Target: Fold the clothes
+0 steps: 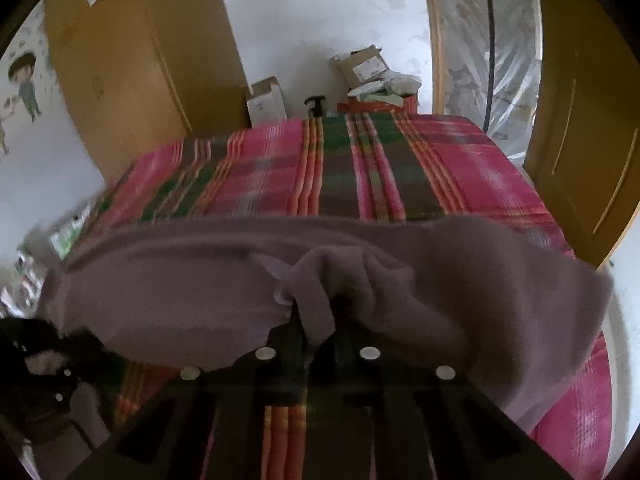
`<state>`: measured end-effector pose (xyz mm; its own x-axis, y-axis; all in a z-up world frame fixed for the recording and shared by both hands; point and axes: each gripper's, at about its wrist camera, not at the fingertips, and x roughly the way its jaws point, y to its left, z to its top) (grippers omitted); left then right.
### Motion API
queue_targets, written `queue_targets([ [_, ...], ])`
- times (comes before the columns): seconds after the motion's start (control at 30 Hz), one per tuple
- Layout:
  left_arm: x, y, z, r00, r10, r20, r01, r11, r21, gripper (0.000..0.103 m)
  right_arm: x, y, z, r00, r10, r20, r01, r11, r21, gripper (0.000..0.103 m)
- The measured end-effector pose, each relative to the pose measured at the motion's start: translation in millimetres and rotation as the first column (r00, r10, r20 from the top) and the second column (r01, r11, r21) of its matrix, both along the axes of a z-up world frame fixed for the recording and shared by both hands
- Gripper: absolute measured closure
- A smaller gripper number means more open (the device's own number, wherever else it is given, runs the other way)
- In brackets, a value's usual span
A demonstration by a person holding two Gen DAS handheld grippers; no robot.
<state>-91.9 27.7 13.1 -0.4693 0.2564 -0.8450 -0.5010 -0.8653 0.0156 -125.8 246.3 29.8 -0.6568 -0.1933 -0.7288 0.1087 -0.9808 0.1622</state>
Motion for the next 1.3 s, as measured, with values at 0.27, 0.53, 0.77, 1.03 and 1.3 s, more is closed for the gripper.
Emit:
queue_targets([
  [0.27, -6, -30, 23, 1.0, 0.025, 0.014, -0.027, 0.983, 0.183, 0.099, -23, -4, 27, 0.998, 0.002, -0.061, -0.002, 1.0, 0.007, 0.093],
  [0.53, -9, -36, 24, 0.997, 0.07, 0.02, -0.073, 0.976, 0.207, 0.084, -59, -19, 14, 1.0, -0.012, -0.005, 0.012, 0.998, 0.061, 0.093],
  [0.77, 11, -14, 19, 0.999, 0.033, -0.034, -0.03, 0.996, 0.08, 0.077, -82, -29, 6, 0.999, -0.034, 0.021, 0.033, 0.997, 0.075, 0.092],
  [1.03, 15, -3, 15, 1.0, 0.0, 0.012, -0.001, 0.992, 0.126, 0.077, -97, -36, 8, 0.997, -0.072, 0.005, 0.071, 0.996, 0.052, 0.092],
  [1.3, 1, -16, 4, 0.993, 0.119, 0.022, -0.121, 0.99, 0.079, 0.077, -121, -52, 13, 0.997, -0.077, 0.001, 0.077, 0.994, 0.071, 0.092],
])
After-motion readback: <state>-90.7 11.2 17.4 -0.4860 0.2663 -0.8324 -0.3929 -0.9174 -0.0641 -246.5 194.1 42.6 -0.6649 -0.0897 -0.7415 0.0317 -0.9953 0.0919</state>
